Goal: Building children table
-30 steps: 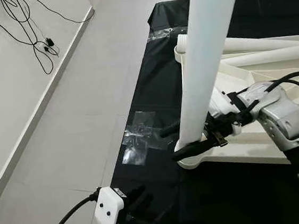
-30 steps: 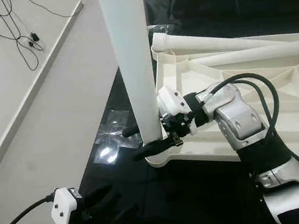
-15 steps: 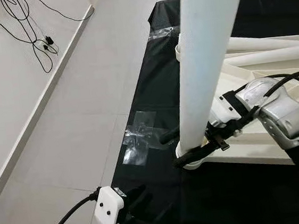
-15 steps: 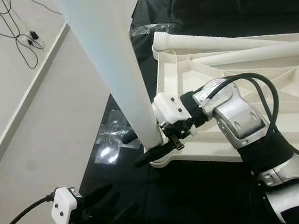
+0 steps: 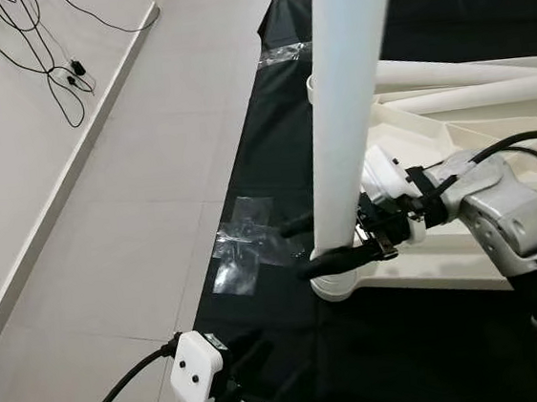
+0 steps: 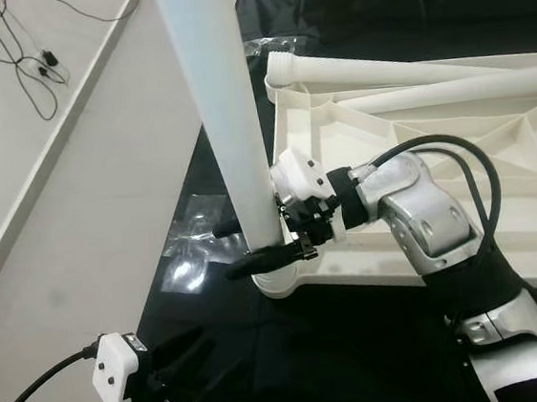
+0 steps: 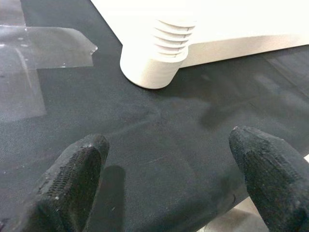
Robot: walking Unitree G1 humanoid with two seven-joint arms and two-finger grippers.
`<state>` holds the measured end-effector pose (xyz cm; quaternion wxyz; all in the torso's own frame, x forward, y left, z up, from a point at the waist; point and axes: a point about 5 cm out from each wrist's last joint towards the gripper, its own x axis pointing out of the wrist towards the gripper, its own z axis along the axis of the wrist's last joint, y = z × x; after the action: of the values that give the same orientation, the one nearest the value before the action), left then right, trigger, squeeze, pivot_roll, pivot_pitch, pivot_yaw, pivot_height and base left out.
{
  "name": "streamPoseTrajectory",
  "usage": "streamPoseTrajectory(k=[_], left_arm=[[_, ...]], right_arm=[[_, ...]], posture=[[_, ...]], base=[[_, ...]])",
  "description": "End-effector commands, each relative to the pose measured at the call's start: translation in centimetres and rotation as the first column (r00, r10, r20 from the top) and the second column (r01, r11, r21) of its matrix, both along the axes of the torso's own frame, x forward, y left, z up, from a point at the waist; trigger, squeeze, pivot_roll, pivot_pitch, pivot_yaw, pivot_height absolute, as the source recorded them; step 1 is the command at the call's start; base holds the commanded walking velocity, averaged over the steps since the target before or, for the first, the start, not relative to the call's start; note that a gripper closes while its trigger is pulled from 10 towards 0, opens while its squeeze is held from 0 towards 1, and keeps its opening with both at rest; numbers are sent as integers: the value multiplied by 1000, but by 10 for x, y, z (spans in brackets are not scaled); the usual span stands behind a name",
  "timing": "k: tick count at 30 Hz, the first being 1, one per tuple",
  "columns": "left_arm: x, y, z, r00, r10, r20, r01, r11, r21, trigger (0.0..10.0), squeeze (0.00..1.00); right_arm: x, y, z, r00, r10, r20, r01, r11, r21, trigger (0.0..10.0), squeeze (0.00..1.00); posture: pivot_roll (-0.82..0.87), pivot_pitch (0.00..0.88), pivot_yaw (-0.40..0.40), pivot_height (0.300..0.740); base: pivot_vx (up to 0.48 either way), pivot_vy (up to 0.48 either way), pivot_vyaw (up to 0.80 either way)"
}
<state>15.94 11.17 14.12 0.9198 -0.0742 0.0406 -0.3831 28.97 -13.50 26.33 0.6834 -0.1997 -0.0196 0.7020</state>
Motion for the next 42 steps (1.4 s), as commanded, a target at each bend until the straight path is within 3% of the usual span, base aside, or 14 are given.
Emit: streamPoseTrajectory(k=[1,5,7,8,9,10,11,12,13,14,17,20,26,42], left_arm=[[-3,1,-4,999,-5,-36,5,1000,3,10000,0],[-3,1,-4,999,-4,-36,4,1000,2,10000,0],[-3,1,-5,999,-5,-36,5,1000,3,10000,0],[-3,2,-5,999,-5,-36,5,1000,6,10000,0],[-3,2,-5,999,-5,-36,5,1000,6,10000,0],[-2,3,-6,999,-5,-36,5,1000,11,10000,0],[-2,3,-6,999,-5,-36,5,1000,13,10000,0],[-2,3,-6,999,-4,-35,5,1000,14,10000,0],[-2,3,-6,999,-4,-35,5,1000,14,10000,0],[-1,4,-6,999,-4,-35,4,1000,15,10000,0],[0,6,-7,999,0,-36,1,1000,18,10000,0],[3,7,-10,999,-3,-38,4,1000,25,10000,0],[7,8,-12,999,-5,-37,6,999,31,10000,0],[12,7,-16,1000,-7,-28,8,999,35,10000,0]], right_arm=[[-4,-3,-22,991,-116,-66,116,993,-4,10000,0],[-13,-4,-33,977,-200,-71,201,980,6,10000,0],[-16,-2,-47,933,-353,-71,356,934,20,10000,0],[-16,-2,-58,868,-491,-72,494,869,31,10000,0],[-16,-2,-58,868,-491,-72,494,869,31,10000,0],[-14,-9,-76,614,-789,-4,789,613,51,10000,0],[-14,-16,-81,437,-898,47,896,439,72,10000,0],[-27,-21,-90,318,-946,62,943,322,82,10000,0],[-27,-21,-90,318,-946,62,943,322,82,10000,0],[-37,-24,-96,251,-966,67,963,256,86,10000,0],[-47,-10,-100,239,-971,11,966,239,97,10000,0],[-38,-7,-94,194,-981,-12,970,190,154,10000,0],[-35,-4,-98,114,-993,-24,983,110,144,10000,0],[-22,-11,-91,79,-993,-89,984,63,169,10000,0]], posture=[[50,327,96,740],[47,329,95,740],[42,328,94,740],[46,326,89,740],[46,326,89,740],[50,322,86,740],[50,322,86,740],[54,319,82,740],[54,319,82,740],[56,319,84,740],[49,314,107,740],[57,284,116,740],[51,266,116,740],[44,227,113,740]], base=[[0,0,0],[0,0,0],[0,0,0],[0,0,0],[0,0,0],[0,0,0],[0,0,0],[0,0,0],[0,0,0],[0,0,0],[0,0,0],[0,0,0],[0,0,0],[0,0,0]])
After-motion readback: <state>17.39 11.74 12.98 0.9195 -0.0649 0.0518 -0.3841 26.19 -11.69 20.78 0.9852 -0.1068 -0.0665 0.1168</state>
